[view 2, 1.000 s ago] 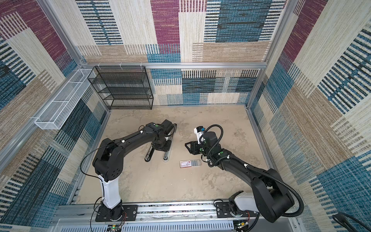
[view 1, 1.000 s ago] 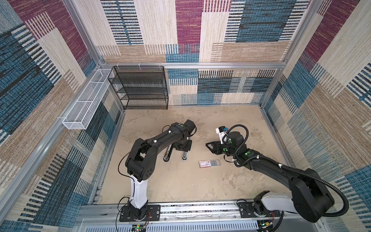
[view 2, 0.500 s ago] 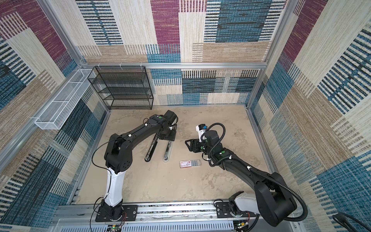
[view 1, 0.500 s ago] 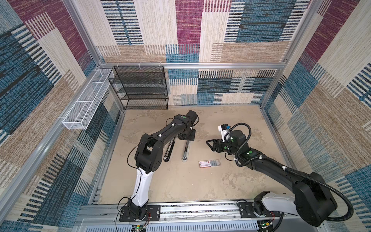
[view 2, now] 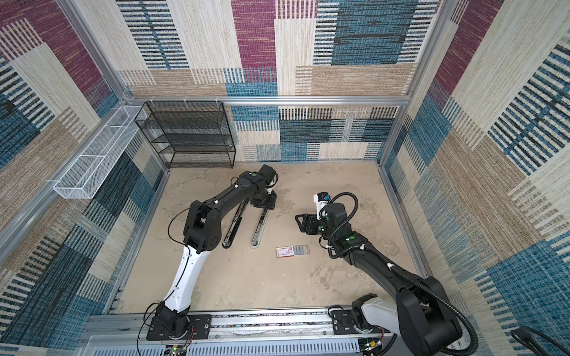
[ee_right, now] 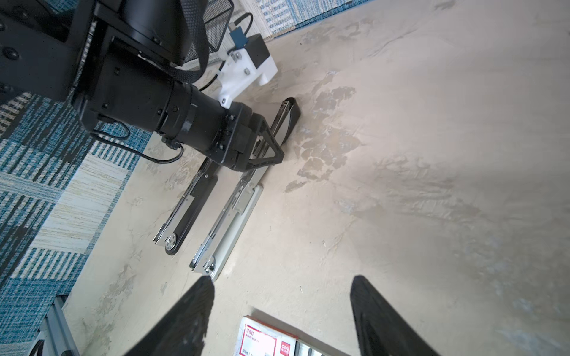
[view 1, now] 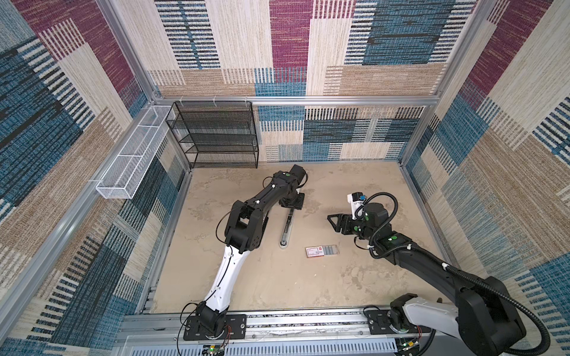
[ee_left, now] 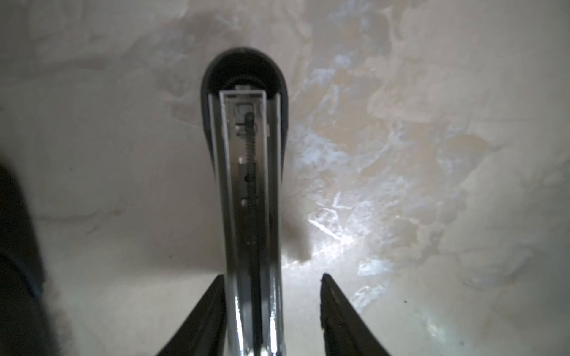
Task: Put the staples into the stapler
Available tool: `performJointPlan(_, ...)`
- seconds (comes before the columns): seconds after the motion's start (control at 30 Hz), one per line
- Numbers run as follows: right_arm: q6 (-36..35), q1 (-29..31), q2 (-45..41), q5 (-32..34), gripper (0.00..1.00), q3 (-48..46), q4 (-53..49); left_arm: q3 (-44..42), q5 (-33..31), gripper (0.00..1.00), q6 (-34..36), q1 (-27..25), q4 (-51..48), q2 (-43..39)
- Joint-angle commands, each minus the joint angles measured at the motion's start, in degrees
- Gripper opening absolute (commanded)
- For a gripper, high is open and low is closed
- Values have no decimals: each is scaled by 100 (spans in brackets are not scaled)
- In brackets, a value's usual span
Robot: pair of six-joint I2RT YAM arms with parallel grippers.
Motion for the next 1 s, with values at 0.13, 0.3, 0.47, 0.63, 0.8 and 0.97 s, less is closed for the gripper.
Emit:
performJointPlan(0.13, 335, -235, 66, 48, 76, -250, 265, 121, 727, 45, 591, -351, -106, 8)
performJointPlan(0.3, 653, -512, 368, -28, 76, -299, 465, -204, 755, 37, 716, -527, -35, -172)
performJointPlan(0.47, 920, -833, 709, -396, 76, -295, 880, -712, 825, 35, 772, -595, 223, -420)
performJointPlan(0.63, 1129, -1033, 1133, -688, 74, -225, 1328, -817, 723, 26, 860, -690, 282, -458)
performJointPlan(0.8, 1409, -1232, 1622, -1173, 70, -170, 1960, -916, 573, 13, 940, -776, 378, -501)
performJointPlan(0.97, 1750, -1345, 2135, -1691, 66, -142, 2812, -1273, 441, 0, 952, -823, 735, -823)
